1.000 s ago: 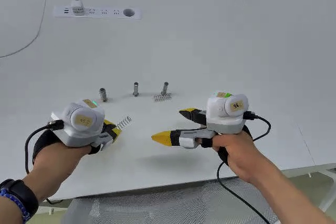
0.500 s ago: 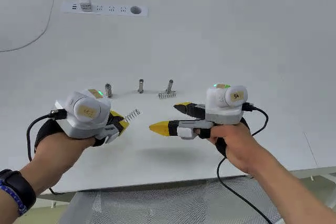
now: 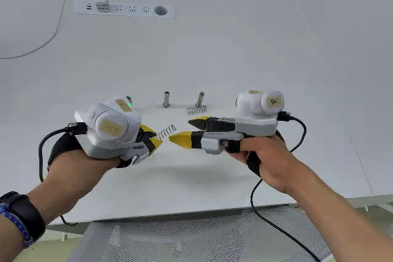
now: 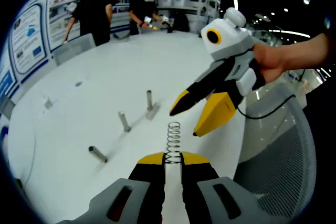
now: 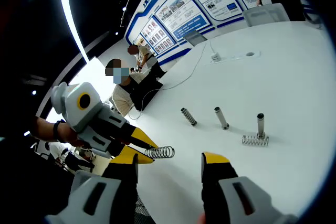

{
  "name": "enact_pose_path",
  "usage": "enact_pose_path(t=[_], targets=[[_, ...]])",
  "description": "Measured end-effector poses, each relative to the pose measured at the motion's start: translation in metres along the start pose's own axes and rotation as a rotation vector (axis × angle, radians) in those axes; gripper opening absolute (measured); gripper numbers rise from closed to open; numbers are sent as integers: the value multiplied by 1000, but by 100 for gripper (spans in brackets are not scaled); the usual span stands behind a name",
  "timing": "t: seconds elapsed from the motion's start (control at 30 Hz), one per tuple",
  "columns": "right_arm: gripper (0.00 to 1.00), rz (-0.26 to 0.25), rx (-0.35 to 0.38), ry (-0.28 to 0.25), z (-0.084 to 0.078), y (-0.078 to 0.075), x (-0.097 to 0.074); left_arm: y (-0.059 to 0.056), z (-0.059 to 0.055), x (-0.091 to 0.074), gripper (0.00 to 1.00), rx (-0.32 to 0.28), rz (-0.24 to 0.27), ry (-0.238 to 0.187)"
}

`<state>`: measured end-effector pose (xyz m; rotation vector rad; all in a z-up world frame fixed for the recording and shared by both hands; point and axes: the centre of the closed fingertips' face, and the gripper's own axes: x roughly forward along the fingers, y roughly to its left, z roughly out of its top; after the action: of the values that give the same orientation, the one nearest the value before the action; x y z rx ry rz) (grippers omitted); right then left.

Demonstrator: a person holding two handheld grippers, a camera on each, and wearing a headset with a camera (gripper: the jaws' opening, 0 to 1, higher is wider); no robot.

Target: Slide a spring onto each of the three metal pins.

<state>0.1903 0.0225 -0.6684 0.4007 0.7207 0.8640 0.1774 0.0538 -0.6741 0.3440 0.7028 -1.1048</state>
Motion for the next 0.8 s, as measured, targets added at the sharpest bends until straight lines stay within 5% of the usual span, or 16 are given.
enact_pose_path(t=[0.27,0.8], targets=[[32,60,75,0,-1,8,3,-3,2,3,10,19,-21,-5],[22,90,103,17,-5,15,5,-7,0,4,10,39,-38,0]])
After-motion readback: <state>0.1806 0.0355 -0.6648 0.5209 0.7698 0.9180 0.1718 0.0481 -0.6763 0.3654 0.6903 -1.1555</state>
